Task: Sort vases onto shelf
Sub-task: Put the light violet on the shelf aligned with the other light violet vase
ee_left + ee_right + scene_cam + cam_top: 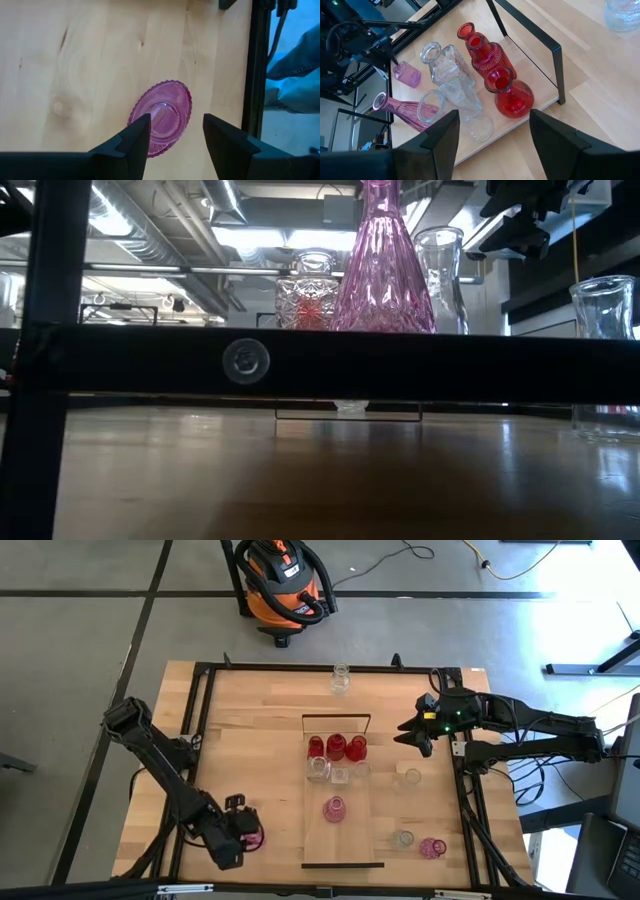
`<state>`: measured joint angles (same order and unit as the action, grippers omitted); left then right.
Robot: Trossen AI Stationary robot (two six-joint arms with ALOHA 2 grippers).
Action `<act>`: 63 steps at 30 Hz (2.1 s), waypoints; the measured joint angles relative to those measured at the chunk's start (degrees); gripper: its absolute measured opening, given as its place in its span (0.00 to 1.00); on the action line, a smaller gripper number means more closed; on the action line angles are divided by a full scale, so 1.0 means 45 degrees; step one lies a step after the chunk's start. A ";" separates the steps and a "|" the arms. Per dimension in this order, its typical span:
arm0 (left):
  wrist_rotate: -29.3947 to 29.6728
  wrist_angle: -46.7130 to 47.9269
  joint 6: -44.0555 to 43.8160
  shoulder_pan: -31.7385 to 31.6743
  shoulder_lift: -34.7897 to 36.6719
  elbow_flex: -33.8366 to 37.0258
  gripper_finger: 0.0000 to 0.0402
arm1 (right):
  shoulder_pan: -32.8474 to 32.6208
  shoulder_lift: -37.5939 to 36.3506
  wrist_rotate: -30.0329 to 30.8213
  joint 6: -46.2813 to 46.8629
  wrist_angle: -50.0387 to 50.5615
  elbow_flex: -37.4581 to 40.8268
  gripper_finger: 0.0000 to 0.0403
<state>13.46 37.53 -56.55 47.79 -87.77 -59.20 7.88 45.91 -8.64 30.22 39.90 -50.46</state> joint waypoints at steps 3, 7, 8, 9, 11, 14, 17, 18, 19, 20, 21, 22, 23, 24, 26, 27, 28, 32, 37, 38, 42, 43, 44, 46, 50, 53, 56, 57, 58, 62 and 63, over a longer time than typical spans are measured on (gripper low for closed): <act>0.0029 -0.0217 0.0144 0.0029 0.0000 0.0000 0.44 | 0.0000 0.0000 0.0000 -0.0002 0.0000 0.0000 0.55; 0.0230 0.0034 0.0274 0.0087 0.0000 0.0000 0.44 | 0.0000 0.0000 0.0000 0.0000 0.0005 0.0000 0.55; 0.0348 0.0224 0.0271 0.0087 0.0000 0.0000 0.44 | 0.0000 0.0000 0.0000 0.0000 0.0005 0.0000 0.55; 0.0462 0.0397 0.0271 0.0077 0.0000 0.0000 0.44 | 0.0000 0.0000 0.0000 0.0000 0.0005 0.0000 0.55; 0.0560 0.0526 0.0271 0.0022 0.0000 0.0000 0.44 | 0.0000 0.0000 0.0000 0.0000 0.0003 0.0000 0.55; 0.0559 0.0464 0.0276 0.0024 0.0000 0.0000 0.44 | 0.0000 0.0000 0.0000 0.0000 0.0005 0.0000 0.55; 0.0487 0.0390 0.0368 0.0029 0.0000 0.0000 0.44 | 0.0000 0.0000 0.0005 0.0000 0.0005 0.0000 0.55; 0.0444 0.0372 0.0373 0.0029 -0.0013 0.0000 0.44 | 0.0000 0.0000 0.0004 0.0000 0.0005 0.0000 0.55; 0.0428 0.0353 0.0382 0.0024 -0.0071 0.0000 0.44 | 0.0000 0.0000 0.0005 0.0000 0.0005 0.0000 0.55; 0.0371 0.0324 0.0405 0.0024 -0.0142 0.0000 0.44 | 0.0000 0.0000 0.0005 0.0000 0.0005 0.0000 0.55; 0.0302 0.0264 0.0447 0.0024 -0.0234 0.0000 0.44 | 0.0000 0.0000 0.0010 0.0000 0.0005 0.0000 0.55; 0.0181 0.0151 0.0515 0.0024 -0.0338 0.0005 0.44 | 0.0000 0.0000 0.0019 0.0000 0.0005 0.0000 0.55; 0.0040 -0.0045 0.0596 0.0024 -0.0455 0.0005 0.44 | 0.0000 0.0000 0.0023 0.0000 0.0003 0.0000 0.55; -0.0074 -0.0239 0.0640 0.0024 -0.0585 0.0005 0.44 | 0.0000 0.0000 0.0026 0.0002 0.0003 0.0000 0.55; -0.0103 -0.0420 0.0684 0.0024 -0.0853 -0.0005 0.44 | 0.0000 0.0000 0.0029 0.0054 0.0005 0.0000 0.55; -0.0116 -0.0432 0.0662 0.0024 -0.0945 -0.0029 0.44 | 0.0000 0.0000 0.0034 0.0127 0.0005 0.0000 0.55; -0.0088 -0.0454 0.0650 0.0024 -0.1020 -0.0049 0.44 | 0.0000 0.0000 0.0034 0.0206 0.0005 0.0000 0.55; -0.0077 -0.0405 0.0621 -0.0080 -0.1012 -0.0049 0.44 | 0.0000 0.0000 0.0039 0.0284 0.0007 0.0000 0.55; -0.0277 -0.0018 0.0397 -0.0384 -0.0933 -0.0039 0.41 | 0.0000 0.0000 0.0082 0.0278 0.0010 0.0000 0.55; -0.0352 -0.0002 0.0392 -0.0410 -0.0933 -0.0044 0.39 | 0.0000 0.0000 0.0133 0.0268 0.0008 0.0000 0.55; -0.0516 0.0135 0.0357 -0.0572 -0.0899 -0.0076 0.34 | 0.0000 0.0000 0.0150 0.0259 0.0005 0.0000 0.55; -0.0465 0.0399 0.0358 -0.0613 -0.0889 -0.0172 0.34 | 0.0000 0.0005 0.0150 0.0279 0.0007 0.0000 0.55; -0.0324 0.0873 0.0431 -0.0655 -0.0895 -0.0298 0.34 | 0.0000 0.0005 0.0147 0.0299 0.0005 0.0000 0.55; -0.0059 0.1955 0.1057 -0.0806 -0.0940 -0.0656 0.34 | 0.0000 0.0005 0.0147 0.0406 0.0008 0.0000 0.55; 0.0206 0.2930 0.2450 -0.1426 -0.0952 -0.1111 0.34 | 0.0000 0.0005 0.0075 0.0568 0.0005 0.0000 0.55; -0.0433 0.2421 0.3975 -0.2121 -0.0948 -0.1312 0.34 | 0.0002 0.0005 -0.0084 0.0687 0.0010 0.0002 0.55; -0.1123 0.1369 0.5975 -0.2833 -0.0947 -0.1572 0.34 | 0.0000 0.0005 -0.0376 0.0713 0.0010 0.0001 0.55; -0.1289 0.1070 0.6681 -0.3083 -0.0942 -0.1717 0.34 | 0.0001 0.0005 -0.0479 0.0719 0.0010 0.0000 0.55; -0.1478 0.0828 0.7406 -0.3325 -0.0881 -0.1862 0.34 | 0.0000 0.0005 -0.0599 0.0719 0.0010 0.0000 0.55; -0.2223 0.0454 0.9766 -0.4363 -0.0630 -0.2427 0.34 | 0.0000 0.0005 -0.1088 0.0676 0.0059 0.0004 0.55; -0.2349 0.0497 1.0392 -0.4628 -0.0533 -0.2555 0.34 | 0.0000 0.0004 -0.1160 0.0590 0.0119 0.0005 0.55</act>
<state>2.89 39.77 -9.78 26.96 -90.16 -70.70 7.88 45.93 -13.86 32.87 40.44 -50.43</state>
